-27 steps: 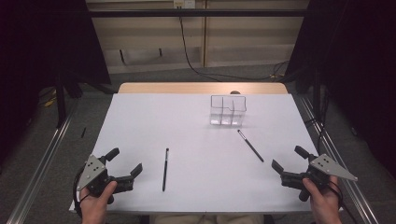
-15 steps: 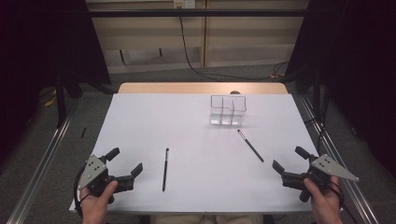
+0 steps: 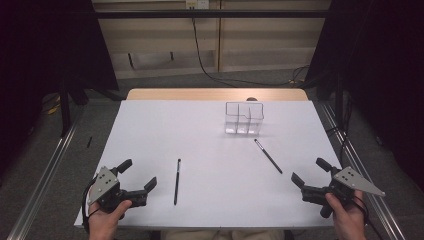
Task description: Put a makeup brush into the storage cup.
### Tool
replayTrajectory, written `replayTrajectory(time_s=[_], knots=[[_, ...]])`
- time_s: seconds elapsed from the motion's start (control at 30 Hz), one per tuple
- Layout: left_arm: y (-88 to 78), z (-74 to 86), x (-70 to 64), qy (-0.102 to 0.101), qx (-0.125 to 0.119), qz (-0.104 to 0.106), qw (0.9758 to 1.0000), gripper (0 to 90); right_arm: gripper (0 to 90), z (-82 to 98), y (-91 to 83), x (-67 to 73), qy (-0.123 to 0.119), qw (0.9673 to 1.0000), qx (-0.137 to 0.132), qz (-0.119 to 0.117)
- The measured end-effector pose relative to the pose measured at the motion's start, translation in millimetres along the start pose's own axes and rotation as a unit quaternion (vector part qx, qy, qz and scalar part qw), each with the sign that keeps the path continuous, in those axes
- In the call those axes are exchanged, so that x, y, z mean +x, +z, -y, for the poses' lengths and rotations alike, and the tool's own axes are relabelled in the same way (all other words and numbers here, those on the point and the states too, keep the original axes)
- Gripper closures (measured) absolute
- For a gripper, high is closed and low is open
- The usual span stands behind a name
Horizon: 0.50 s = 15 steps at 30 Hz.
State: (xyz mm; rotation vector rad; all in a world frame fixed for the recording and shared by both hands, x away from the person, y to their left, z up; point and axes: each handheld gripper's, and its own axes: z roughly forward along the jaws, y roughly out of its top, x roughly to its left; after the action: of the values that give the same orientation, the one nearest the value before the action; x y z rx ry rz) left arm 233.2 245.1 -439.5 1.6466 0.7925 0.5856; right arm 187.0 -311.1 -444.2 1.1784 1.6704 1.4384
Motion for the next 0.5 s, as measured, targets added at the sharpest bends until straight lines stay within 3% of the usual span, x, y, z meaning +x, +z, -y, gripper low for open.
replayTrajectory(time_s=[0.5], knots=[[23.6,-13.0,-12.8,0.015,0.024,0.018,0.9994,1.7,0.0,0.0,0.9,1.3,-0.001,1.0000,0.003,-0.003]])
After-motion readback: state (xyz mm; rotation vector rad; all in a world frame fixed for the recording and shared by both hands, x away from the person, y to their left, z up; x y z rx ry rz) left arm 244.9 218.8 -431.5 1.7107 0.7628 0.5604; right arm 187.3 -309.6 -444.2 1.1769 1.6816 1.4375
